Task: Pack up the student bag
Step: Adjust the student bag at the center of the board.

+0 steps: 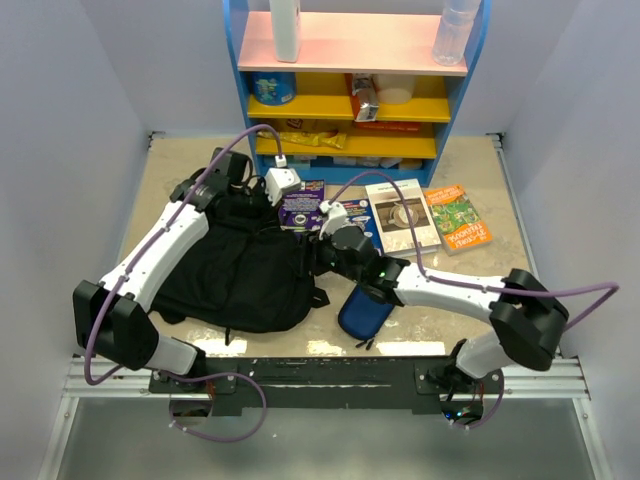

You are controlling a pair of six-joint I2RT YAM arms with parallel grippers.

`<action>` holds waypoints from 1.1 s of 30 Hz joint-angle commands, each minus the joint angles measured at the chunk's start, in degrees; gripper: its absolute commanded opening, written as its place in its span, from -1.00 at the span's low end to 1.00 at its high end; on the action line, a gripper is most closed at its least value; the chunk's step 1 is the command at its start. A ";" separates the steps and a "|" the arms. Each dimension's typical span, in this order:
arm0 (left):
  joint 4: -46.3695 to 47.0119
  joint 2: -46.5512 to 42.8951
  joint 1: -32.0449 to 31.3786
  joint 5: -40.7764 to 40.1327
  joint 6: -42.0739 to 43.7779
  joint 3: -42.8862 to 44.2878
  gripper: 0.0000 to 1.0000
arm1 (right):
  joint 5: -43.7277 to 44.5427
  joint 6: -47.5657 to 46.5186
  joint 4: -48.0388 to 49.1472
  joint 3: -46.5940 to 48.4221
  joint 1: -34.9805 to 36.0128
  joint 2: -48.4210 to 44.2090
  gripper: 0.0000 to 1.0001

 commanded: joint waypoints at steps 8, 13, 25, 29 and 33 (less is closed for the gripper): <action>2.66 -1.90 0.43 -2.13 -1.68 -1.46 -0.37 | -4.09 4.42 -5.88 2.11 0.26 2.78 0.49; 4.16 -4.01 0.43 -4.42 -2.74 -2.95 0.11 | -5.23 4.95 -4.38 2.55 0.26 5.50 0.42; 3.98 -10.78 1.56 -7.77 -8.71 -2.87 1.00 | -9.80 5.39 0.01 5.98 0.35 11.74 -0.59; -0.13 -12.97 1.92 -1.98 -3.54 -3.48 0.88 | -9.71 4.69 -1.04 11.58 0.09 13.06 -0.96; -3.40 -16.22 1.92 3.39 3.13 -6.02 0.67 | -10.42 4.77 -4.37 18.01 -0.53 15.78 -1.00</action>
